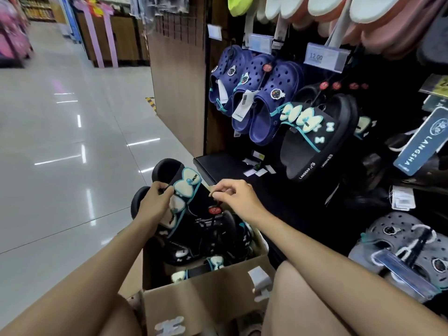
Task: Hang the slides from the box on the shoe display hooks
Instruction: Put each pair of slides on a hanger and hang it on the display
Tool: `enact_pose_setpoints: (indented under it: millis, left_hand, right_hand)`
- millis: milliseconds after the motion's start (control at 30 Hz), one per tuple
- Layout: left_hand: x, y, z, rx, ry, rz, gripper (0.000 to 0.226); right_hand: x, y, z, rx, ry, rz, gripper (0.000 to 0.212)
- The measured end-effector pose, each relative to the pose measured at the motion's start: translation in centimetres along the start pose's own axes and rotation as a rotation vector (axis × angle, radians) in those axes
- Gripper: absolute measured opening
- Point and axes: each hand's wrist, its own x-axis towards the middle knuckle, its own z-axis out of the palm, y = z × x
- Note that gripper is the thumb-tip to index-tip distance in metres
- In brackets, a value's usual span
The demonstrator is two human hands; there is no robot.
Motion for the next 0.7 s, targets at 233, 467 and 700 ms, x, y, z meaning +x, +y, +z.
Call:
enact_pose_setpoints:
  millis: [233, 467, 700]
  left_hand:
    - [-0.7, 0.7, 0.5, -0.043, -0.149, -0.122, 0.015]
    - [-1.4, 1.2, 1.4, -0.013, -0.243, -0.130, 0.010]
    - [-2.1, 1.9, 2.1, 0.032, -0.334, -0.067, 0.015]
  right_hand:
    - [0.4, -0.1, 1.7, -0.166, -0.059, -0.006, 0.011]
    - [0.4, 0.3, 1.4, -0.158, -0.034, 0.032, 0.008]
    - [0.3, 0.7, 0.5, 0.029, 0.000, 0.116, 0.008]
